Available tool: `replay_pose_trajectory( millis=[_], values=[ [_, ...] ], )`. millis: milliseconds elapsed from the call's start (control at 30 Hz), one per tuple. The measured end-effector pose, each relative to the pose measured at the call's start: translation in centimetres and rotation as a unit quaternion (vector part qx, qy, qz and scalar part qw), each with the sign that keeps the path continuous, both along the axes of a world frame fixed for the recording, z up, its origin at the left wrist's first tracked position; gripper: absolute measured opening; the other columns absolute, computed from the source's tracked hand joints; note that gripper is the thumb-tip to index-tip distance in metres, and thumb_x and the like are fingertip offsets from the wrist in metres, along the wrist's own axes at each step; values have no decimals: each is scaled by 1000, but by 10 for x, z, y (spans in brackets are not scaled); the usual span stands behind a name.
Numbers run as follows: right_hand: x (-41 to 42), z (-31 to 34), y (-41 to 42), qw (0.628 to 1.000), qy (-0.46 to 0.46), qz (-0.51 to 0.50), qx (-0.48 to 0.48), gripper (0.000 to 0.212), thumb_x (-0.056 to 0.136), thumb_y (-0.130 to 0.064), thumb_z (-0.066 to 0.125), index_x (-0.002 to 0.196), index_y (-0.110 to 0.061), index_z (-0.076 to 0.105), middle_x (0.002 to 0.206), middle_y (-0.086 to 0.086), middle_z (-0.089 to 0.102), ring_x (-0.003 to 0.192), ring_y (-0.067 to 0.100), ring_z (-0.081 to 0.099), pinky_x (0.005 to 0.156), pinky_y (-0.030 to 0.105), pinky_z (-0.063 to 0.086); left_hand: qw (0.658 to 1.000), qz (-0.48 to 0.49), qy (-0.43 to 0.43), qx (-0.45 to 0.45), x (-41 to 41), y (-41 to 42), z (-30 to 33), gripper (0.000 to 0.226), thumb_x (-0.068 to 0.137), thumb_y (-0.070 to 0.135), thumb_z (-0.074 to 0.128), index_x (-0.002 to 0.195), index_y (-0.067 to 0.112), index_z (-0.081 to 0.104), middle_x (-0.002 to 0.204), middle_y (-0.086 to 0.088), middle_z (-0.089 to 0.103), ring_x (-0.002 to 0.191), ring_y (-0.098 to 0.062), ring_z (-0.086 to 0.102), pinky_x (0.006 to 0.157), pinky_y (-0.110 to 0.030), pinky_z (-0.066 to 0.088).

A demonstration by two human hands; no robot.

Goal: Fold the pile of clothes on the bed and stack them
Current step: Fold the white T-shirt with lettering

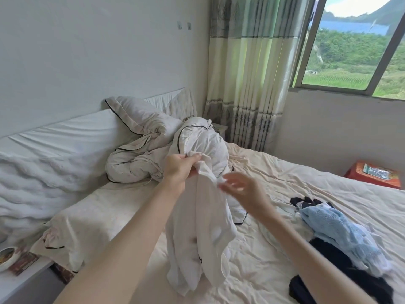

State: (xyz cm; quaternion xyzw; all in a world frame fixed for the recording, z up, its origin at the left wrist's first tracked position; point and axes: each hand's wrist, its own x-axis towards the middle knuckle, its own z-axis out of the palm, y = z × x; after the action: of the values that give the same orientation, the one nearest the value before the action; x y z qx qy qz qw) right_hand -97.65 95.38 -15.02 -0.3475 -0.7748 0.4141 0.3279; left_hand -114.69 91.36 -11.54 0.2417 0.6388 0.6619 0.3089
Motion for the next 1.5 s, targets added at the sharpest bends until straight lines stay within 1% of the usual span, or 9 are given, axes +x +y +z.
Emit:
replay_pose_trajectory(
  millis=[100, 233, 467, 667, 800, 1033, 1167, 1333, 1500],
  values=[
    [-6, -32, -19, 993, -111, -26, 0, 37, 78, -32, 76, 105, -11, 62, 100, 1, 64, 91, 17, 59, 78, 26, 44, 1000, -10, -18, 24, 2, 9, 15, 9, 84, 5, 68, 77, 1, 65, 72, -10, 62, 60, -15, 59, 50, -19, 53],
    [-10, -29, -5, 984, -141, -94, 54, 26, 90, -20, 59, 69, -7, 51, 75, 10, 61, 81, 28, 56, 68, 33, 35, 998, 0, -27, 51, -3, 9, 34, 17, 83, 4, 68, 67, 5, 65, 59, -4, 64, 50, -10, 60, 46, -19, 51],
    [-13, 28, 23, 967, 90, -69, -227, 18, 89, -5, 62, 73, 5, 63, 75, 20, 68, 56, 21, 66, 51, 28, 57, 999, -25, 31, 37, -5, -5, 9, 14, 89, 18, 64, 89, 4, 66, 75, -2, 63, 69, -13, 61, 71, -28, 54],
    [-49, 54, 30, 926, 167, -111, -320, 11, 85, -1, 66, 77, 5, 61, 70, 15, 63, 52, 18, 65, 50, 25, 57, 983, -120, 115, -80, 51, -39, -68, 52, 70, 51, 73, 105, 15, 61, 94, 5, 67, 88, -8, 65, 82, -24, 52],
    [-66, 56, 22, 910, 205, -122, -340, 9, 84, 2, 65, 78, 6, 60, 70, 15, 62, 43, 17, 63, 47, 25, 56, 971, -41, 211, -106, 68, -31, -78, 12, 84, 24, 67, 78, 18, 58, 69, 15, 57, 67, -1, 55, 58, -7, 36],
    [-16, 48, 44, 907, 217, -175, -317, 7, 85, -1, 66, 84, 5, 63, 73, 14, 63, 55, 18, 65, 46, 23, 55, 954, -79, 271, -101, 14, -37, -61, 19, 91, 9, 56, 89, 3, 73, 76, -8, 66, 72, -18, 54, 64, -21, 37],
    [4, 14, 41, 976, -44, -163, -141, 36, 86, -29, 69, 66, -2, 58, 71, 15, 67, 56, 20, 68, 64, 34, 59, 935, -134, 312, -96, -9, -19, -26, 23, 93, 18, 56, 81, 10, 75, 71, -6, 57, 67, -15, 45, 63, -27, 34],
    [0, -2, 20, 997, -75, -19, -9, 68, 71, -58, 68, 125, -20, 52, 110, 2, 52, 91, 17, 60, 75, 33, 53, 897, -162, 396, -115, -13, -9, 0, 27, 88, 21, 63, 74, 1, 73, 63, -8, 54, 53, -9, 39, 47, -17, 29],
    [-11, -12, 18, 967, -150, -14, 205, 29, 86, -43, 63, 93, -16, 71, 98, -5, 50, 89, 12, 46, 72, 26, 34, 881, -149, 439, -97, -11, -5, 15, 22, 86, 19, 64, 76, 3, 75, 57, 5, 57, 48, -1, 43, 49, -13, 33]
  ],
)
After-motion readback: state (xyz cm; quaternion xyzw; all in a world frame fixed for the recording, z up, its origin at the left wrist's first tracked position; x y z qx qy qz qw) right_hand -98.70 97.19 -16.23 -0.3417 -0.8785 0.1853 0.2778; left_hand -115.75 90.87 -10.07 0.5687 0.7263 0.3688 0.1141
